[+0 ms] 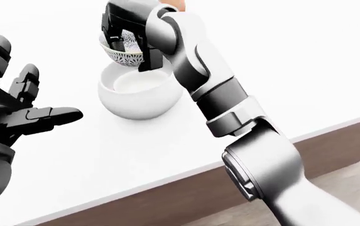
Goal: Stack the bowls from largest to smallest.
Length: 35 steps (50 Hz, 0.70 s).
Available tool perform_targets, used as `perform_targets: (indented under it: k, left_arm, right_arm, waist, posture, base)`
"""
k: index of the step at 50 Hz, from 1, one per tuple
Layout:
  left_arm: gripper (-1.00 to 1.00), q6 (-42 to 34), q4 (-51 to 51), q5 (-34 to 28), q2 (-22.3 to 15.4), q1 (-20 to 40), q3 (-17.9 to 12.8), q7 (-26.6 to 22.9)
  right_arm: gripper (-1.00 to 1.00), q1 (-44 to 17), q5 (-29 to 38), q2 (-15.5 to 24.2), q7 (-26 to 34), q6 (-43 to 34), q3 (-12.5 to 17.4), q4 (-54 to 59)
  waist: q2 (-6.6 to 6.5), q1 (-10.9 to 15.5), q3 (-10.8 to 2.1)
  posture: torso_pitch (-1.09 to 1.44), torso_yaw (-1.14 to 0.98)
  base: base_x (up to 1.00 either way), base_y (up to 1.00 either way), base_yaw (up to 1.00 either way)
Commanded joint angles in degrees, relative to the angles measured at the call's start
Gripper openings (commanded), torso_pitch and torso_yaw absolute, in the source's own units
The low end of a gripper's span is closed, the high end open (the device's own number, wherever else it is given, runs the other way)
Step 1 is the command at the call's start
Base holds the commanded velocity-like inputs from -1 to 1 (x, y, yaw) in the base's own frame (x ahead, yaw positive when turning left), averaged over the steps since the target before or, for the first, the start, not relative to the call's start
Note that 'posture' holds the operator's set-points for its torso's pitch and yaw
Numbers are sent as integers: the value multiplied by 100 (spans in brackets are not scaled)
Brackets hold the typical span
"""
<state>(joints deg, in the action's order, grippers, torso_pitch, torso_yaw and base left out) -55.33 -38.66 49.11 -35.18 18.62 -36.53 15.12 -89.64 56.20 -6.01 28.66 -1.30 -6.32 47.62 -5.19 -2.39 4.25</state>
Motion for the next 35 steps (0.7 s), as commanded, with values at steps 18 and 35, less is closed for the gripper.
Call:
perform_targets:
  k: [18,35]
  left_arm:
    - [100,355,-18,-37,-82,-26,-142,-97]
    - [100,373,69,-88,-101,-51,-237,-202]
  right_arm:
    - [-100,-285,138,-208,-982,413,-27,964]
    - [-63,-244,250,-373,-1287,535,-39,1324]
  waist:
    - [-82,5,-192]
    - [-88,20,-211]
  posture:
    - [0,0]
    - [0,0]
  base:
    - [0,0,0]
    - [0,0,0]
